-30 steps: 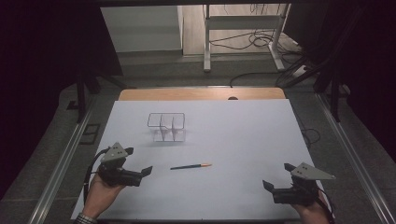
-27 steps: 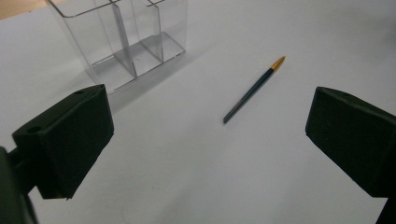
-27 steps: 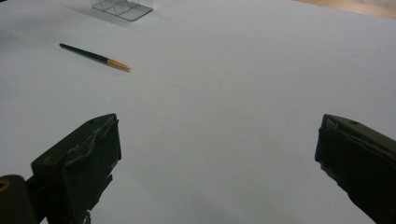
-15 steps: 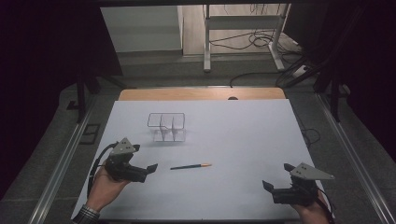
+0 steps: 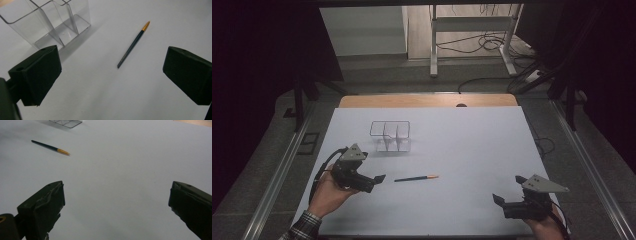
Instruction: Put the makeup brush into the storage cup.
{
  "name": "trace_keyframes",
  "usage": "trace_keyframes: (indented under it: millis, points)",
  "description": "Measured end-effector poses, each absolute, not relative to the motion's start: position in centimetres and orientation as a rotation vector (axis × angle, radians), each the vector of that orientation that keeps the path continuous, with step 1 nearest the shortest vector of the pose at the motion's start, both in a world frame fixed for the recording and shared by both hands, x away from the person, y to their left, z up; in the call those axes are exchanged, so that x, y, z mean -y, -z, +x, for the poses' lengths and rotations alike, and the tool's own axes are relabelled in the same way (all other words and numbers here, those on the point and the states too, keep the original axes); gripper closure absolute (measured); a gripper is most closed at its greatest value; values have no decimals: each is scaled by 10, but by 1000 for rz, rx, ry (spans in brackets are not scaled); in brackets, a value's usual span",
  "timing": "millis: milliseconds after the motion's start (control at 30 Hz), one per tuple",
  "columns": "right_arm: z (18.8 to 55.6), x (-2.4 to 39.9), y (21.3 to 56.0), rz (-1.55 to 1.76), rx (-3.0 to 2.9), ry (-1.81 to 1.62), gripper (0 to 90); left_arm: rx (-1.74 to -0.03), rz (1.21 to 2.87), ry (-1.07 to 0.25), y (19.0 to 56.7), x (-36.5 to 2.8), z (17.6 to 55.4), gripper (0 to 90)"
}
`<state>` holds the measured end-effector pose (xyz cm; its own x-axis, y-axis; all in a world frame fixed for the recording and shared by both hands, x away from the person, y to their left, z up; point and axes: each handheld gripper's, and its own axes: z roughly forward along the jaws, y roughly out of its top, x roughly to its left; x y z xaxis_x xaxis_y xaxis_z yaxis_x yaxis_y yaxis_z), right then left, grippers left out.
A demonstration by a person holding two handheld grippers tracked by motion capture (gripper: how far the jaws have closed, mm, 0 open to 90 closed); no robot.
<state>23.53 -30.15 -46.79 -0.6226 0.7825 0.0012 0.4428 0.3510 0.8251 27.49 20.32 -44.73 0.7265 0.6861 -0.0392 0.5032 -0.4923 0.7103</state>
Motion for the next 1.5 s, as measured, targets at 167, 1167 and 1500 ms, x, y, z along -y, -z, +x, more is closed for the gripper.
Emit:
trace_keyframes:
  millis: [167,1167,1500]
  points:
    - [235,302,468,1074,-2228,-1172,9,-877,2226,-296,446,-197,282,41]
    - [236,301,470,1078,-2244,-1170,14,-693,2486,-248,442,-152,316,133]
    - [236,301,470,1076,-2250,-1169,15,-645,2534,-243,437,-141,325,185]
